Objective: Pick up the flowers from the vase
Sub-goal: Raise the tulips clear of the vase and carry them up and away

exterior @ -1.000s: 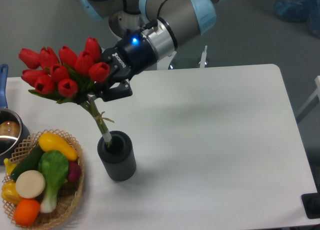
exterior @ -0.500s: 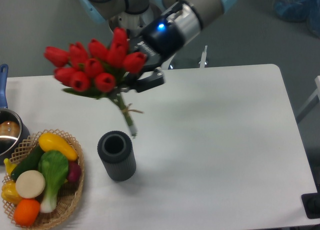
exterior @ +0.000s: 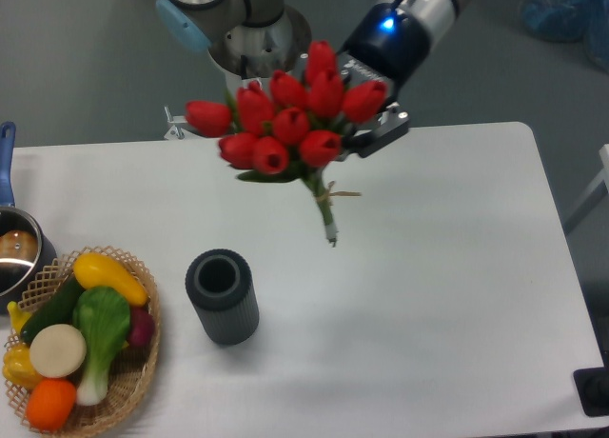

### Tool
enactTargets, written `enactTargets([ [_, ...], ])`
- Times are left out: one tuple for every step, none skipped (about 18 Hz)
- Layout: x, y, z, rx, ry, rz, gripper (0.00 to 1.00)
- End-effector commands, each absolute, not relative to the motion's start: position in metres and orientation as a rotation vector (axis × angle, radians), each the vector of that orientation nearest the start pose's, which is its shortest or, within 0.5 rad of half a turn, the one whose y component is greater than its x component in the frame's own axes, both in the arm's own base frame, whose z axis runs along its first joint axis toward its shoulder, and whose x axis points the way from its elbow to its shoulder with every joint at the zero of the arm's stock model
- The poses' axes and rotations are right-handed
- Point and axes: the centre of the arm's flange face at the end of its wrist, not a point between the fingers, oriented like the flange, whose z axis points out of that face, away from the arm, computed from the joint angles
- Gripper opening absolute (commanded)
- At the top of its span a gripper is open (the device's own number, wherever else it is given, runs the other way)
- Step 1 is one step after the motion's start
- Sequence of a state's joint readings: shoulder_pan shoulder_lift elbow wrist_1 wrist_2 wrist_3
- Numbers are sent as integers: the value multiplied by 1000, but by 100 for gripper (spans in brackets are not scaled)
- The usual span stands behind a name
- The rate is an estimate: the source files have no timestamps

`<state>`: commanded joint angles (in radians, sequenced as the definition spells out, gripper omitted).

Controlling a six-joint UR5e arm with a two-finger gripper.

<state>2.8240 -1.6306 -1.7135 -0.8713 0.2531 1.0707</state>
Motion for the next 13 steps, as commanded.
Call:
enactTargets([
  [-413,375,529,-1787,177,-133,44],
  [-415,372,523,-1789,166,-135,44],
  [-416,370,520,-1791,160,-137,44],
  [-417,368,519,-1790,156,-136,44],
  [-417,368,519,-1790,156,-136,44],
  [-417,368,519,-1790,157,-135,44],
  [-418,369,519,-1786,157,-138,44],
  [-418,368,519,-1783,156,-139,44],
  [-419,367,520,-1776,155,-140,44],
  [-421,364,520,-1768,150,-143,44],
  [-424,360,521,-1762,144,-139,44],
  [-425,359,521,-1761,139,-140,44],
  [-425,359,521,-1761,138,-140,44],
])
